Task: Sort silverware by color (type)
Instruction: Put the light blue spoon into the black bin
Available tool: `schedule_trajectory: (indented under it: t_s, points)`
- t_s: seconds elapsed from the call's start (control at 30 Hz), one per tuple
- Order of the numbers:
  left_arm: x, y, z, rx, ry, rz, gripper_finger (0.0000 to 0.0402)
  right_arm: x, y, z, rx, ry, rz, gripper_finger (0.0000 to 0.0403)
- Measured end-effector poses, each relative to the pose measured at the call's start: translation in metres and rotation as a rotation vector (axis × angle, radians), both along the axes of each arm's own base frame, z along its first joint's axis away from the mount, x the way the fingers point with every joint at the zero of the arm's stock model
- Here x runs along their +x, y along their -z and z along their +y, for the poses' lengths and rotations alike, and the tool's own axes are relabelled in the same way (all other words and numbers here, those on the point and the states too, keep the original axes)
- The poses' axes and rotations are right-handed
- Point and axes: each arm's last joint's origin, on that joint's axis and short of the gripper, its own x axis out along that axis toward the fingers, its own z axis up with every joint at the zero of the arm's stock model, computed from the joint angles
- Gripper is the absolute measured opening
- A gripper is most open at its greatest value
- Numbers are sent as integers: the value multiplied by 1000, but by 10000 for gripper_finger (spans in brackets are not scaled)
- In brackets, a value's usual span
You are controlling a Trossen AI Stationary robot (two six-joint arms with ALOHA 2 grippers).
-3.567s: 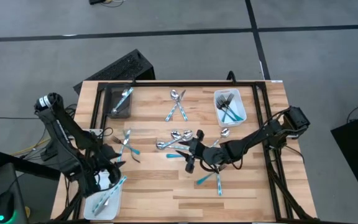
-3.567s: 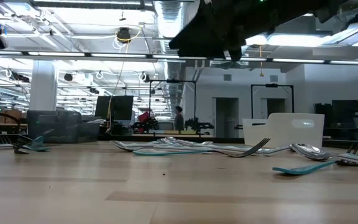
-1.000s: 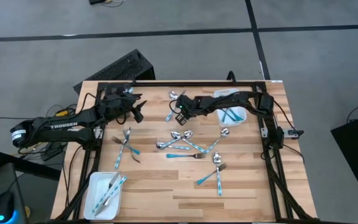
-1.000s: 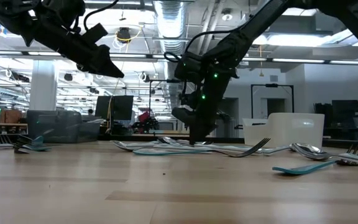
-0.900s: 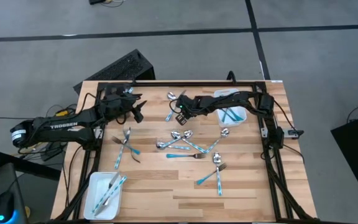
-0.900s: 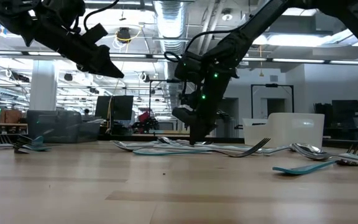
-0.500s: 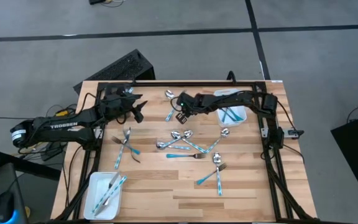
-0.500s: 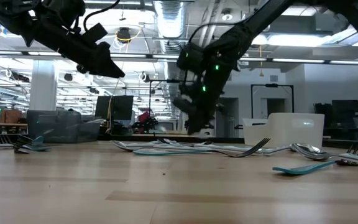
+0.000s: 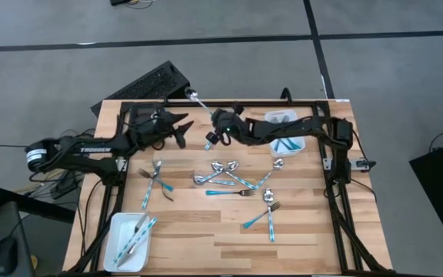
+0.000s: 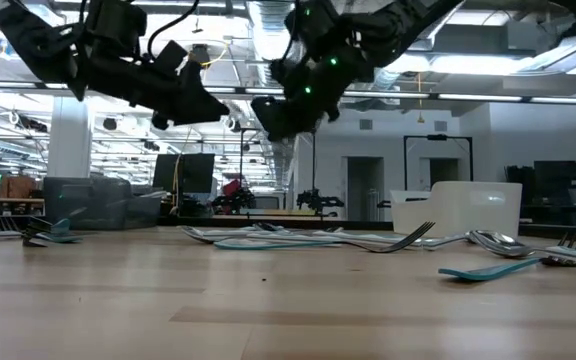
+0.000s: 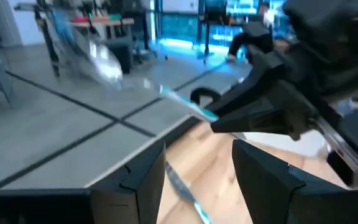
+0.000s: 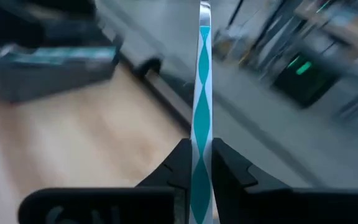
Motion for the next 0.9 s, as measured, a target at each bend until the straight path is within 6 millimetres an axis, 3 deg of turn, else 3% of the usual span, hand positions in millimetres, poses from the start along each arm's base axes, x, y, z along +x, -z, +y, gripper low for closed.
schedule_trajectory:
  t_s: [0.2,0.57,0.73,0.9]
  points:
    - [-2,-3,8,23,-12,-47,183,4,-5,10,-152,23,59,63]
    - [-14,-13,26,74,-129,-121,188,6,-6,18,-218,-32,131,63]
    - [-17,-20,28,151,-105,-154,188,7,-6,22,-234,-55,150,63]
    - [-17,-27,31,206,-108,-156,164,8,-6,24,-237,-62,152,63]
